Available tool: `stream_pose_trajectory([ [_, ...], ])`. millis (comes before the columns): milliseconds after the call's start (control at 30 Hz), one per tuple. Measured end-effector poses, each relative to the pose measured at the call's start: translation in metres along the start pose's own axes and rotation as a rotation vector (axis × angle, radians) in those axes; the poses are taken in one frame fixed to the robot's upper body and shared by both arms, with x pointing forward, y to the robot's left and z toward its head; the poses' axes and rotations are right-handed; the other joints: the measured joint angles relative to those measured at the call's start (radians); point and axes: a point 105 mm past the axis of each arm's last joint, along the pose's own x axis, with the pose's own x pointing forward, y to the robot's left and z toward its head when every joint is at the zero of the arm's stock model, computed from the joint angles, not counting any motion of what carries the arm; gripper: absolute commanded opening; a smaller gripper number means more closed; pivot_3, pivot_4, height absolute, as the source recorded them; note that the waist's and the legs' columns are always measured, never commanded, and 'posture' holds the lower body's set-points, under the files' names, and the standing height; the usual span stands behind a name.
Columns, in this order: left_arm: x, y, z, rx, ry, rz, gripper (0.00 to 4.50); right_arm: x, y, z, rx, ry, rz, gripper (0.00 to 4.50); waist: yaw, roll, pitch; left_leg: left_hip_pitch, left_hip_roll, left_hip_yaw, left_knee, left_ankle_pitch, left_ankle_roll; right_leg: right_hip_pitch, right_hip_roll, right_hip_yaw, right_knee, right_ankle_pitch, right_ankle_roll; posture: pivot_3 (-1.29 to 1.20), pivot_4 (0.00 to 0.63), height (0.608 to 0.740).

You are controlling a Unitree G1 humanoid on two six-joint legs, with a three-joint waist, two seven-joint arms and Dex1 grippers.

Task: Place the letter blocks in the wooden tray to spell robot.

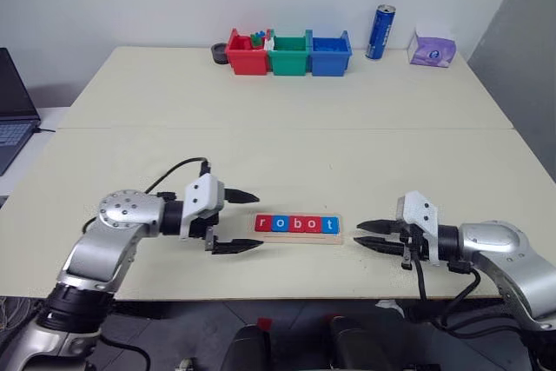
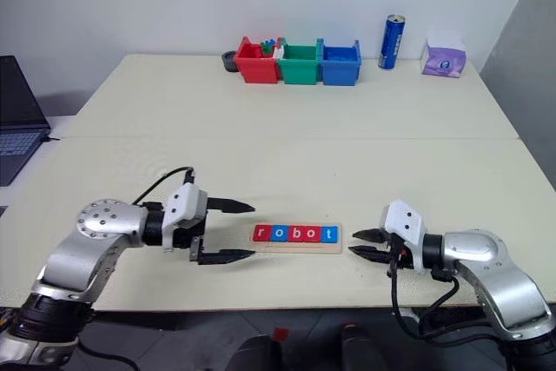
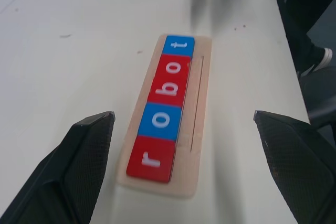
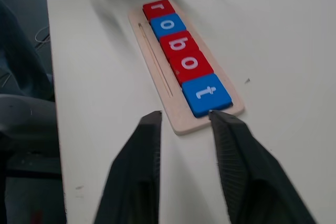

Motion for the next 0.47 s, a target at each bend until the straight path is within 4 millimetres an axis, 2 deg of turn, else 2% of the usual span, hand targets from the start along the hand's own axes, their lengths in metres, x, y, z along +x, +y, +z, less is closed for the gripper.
stream_pose_trajectory([
  [200, -0.018, -0.002, -0.009, -0.054, 0.033, 0.042, 4.50, -0.007, 0.003, 0.005, 0.019, 0.011, 0.014, 4.48, 0.001, 0.000, 0.000, 0.000, 0.000, 0.000, 0.000, 0.000, 0.000, 0.000, 0.000, 0.000, -0.001, 0.000, 0.000, 0.00, 0.150, 0.740],
  [467, -0.015, -0.003, -0.004, -0.038, 0.032, 0.050, 4.50, -0.006, -0.001, 0.009, 0.008, 0.005, 0.000, 4.48, 0.002, -0.001, 0.000, 0.000, 0.000, 0.000, 0.000, 0.000, 0.000, 0.000, 0.000, 0.000, -0.001, 0.000, 0.000, 0.00, 0.150, 0.740],
])
